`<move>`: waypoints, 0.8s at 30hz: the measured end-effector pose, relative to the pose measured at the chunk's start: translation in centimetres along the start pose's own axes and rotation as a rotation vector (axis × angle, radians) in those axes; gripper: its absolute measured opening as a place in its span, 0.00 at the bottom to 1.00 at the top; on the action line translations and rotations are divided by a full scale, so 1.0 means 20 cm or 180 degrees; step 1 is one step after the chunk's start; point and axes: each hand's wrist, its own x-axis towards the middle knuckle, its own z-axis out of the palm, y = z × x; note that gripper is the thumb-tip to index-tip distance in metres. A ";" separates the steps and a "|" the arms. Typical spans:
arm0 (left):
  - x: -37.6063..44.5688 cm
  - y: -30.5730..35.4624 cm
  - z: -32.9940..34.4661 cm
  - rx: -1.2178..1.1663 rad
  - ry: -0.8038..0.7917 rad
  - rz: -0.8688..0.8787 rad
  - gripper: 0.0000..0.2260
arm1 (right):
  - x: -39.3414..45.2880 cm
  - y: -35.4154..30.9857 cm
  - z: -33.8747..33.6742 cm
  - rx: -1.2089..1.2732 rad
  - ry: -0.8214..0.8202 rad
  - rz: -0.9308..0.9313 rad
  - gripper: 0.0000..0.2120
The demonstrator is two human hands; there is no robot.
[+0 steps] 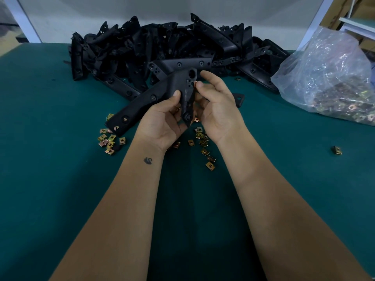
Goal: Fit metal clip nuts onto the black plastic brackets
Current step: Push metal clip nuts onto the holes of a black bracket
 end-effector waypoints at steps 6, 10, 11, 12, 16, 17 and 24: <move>-0.01 0.00 0.00 -0.0080 0.0008 0.0057 0.07 | -0.01 0.00 0.02 -0.0146 0.0014 -0.0149 0.09; -0.01 0.01 -0.01 -0.0040 0.0089 0.0097 0.07 | -0.02 0.00 0.04 -0.0228 0.0077 -0.0206 0.10; -0.01 0.01 -0.01 -0.0028 0.0089 0.0096 0.07 | -0.03 0.00 0.04 -0.0241 0.0072 -0.0207 0.10; -0.01 0.01 -0.01 0.0001 0.0084 0.0092 0.07 | -0.03 -0.01 0.05 -0.0267 0.0056 -0.0210 0.10; -0.01 0.01 -0.01 0.0166 0.0084 0.0063 0.05 | -0.04 -0.02 0.06 -0.0359 -0.0006 -0.0234 0.11; -0.01 0.01 -0.01 0.0148 0.0073 0.0063 0.06 | -0.04 -0.02 0.06 -0.0307 -0.0013 -0.0222 0.11; -0.01 0.00 0.00 0.0091 0.0068 0.0195 0.07 | -0.05 -0.01 0.09 -0.0352 0.0316 -0.0254 0.07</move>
